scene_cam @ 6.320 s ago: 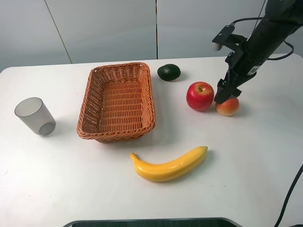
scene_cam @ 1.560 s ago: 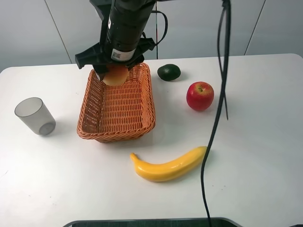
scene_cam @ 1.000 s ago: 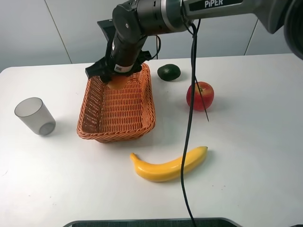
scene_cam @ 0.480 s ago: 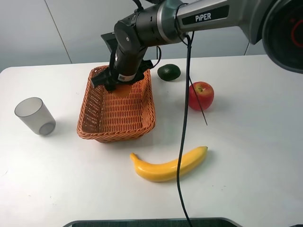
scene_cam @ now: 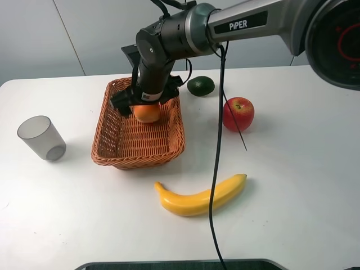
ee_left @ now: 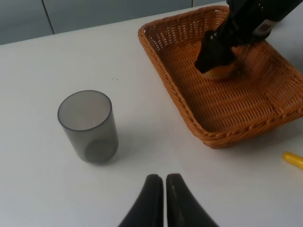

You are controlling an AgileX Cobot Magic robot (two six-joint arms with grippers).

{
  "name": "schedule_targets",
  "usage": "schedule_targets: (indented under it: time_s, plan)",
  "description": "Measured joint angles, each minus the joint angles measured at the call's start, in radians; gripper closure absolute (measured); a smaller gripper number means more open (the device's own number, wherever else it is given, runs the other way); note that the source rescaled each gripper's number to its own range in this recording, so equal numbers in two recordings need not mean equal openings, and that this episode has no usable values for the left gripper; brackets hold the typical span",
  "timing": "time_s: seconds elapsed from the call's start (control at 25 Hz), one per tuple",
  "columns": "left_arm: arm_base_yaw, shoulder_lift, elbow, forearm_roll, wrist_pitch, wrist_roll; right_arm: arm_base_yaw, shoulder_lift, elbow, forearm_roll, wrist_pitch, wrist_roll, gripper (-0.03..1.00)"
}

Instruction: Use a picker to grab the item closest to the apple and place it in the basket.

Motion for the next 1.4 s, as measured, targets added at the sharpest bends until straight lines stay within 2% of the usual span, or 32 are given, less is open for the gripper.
schedule_targets:
  time_s: [0.36, 0.56, 0.72, 0.8, 1.12, 1.4]
  plan:
    - [0.0, 0.0, 0.0, 0.0, 0.0, 0.0, 0.0, -0.076, -0.003, 0.022, 0.019, -0.01, -0.03]
    - [0.0, 0.0, 0.0, 0.0, 0.0, 0.0, -0.023, -0.168, -0.003, 0.025, 0.172, -0.059, -0.03]
    - [0.0, 0.0, 0.0, 0.0, 0.0, 0.0, -0.095, -0.225, 0.0, 0.023, 0.328, -0.087, -0.03]
    - [0.0, 0.0, 0.0, 0.0, 0.0, 0.0, -0.142, -0.255, 0.029, 0.022, 0.365, -0.095, -0.03]
    - [0.0, 0.0, 0.0, 0.0, 0.0, 0.0, -0.329, -0.412, 0.263, 0.019, 0.38, -0.103, -0.03]
    - [0.0, 0.0, 0.0, 0.0, 0.0, 0.0, -0.451, -0.567, 0.418, 0.019, 0.366, -0.107, -0.03]
